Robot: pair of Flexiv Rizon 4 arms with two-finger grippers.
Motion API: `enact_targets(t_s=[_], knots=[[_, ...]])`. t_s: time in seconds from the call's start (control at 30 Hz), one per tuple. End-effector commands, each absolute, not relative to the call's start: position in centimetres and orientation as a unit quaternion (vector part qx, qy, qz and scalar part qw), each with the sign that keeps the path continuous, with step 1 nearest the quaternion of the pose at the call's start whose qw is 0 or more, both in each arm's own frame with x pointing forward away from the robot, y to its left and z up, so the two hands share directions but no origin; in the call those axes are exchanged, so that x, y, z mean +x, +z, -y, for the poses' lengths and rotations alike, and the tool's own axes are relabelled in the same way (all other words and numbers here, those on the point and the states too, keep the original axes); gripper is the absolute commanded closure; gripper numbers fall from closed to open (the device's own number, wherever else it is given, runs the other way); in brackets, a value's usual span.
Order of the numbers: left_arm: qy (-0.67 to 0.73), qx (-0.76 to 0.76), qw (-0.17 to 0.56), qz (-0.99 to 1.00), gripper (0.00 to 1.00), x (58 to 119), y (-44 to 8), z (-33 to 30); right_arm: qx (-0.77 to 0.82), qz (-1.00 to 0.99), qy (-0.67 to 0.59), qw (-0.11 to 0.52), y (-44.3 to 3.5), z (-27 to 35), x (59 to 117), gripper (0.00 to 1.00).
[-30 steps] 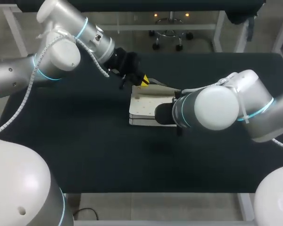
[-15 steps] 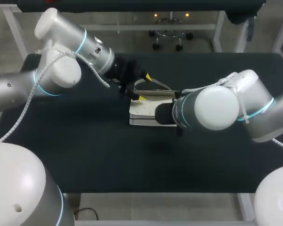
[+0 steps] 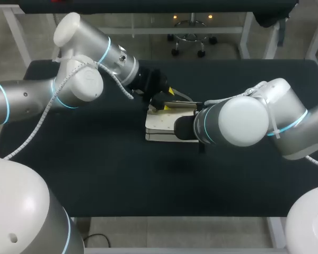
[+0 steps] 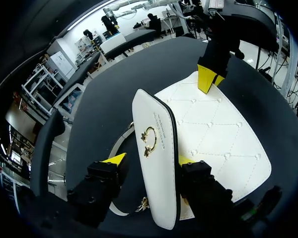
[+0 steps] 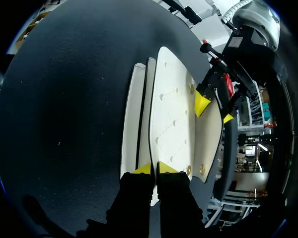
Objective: Pick up the bag, open it, inspect its contents, close it, and place it on the opposite side
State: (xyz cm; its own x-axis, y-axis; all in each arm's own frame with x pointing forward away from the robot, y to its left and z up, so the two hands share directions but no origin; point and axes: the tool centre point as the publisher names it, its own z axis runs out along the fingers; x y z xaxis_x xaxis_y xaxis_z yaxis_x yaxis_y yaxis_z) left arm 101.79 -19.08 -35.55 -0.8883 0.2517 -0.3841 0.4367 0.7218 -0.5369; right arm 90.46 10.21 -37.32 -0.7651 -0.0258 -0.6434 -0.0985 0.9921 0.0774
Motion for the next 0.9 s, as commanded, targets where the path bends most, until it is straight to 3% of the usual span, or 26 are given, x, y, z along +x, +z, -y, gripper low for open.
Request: enact_targets(t_s=[0.03, 0.53, 0.9], knots=[[-0.317, 0.185, 0.132, -0.921, 0.46, 102.8, -36.1, 19.7, -0.034, -0.926, 0.061, 0.372, -37.7, -9.9, 90.2, 1.00], [-0.314, 0.161, 0.108, -0.930, 0.56, 103.7, -37.1, 19.8, -0.034, -0.926, 0.061, 0.372, -37.7, -9.9, 90.2, 1.00], [-0.320, 0.146, 0.096, -0.931, 0.69, 103.9, -37.4, 19.5, -0.034, -0.926, 0.061, 0.372, -37.7, -9.9, 90.2, 1.00]])
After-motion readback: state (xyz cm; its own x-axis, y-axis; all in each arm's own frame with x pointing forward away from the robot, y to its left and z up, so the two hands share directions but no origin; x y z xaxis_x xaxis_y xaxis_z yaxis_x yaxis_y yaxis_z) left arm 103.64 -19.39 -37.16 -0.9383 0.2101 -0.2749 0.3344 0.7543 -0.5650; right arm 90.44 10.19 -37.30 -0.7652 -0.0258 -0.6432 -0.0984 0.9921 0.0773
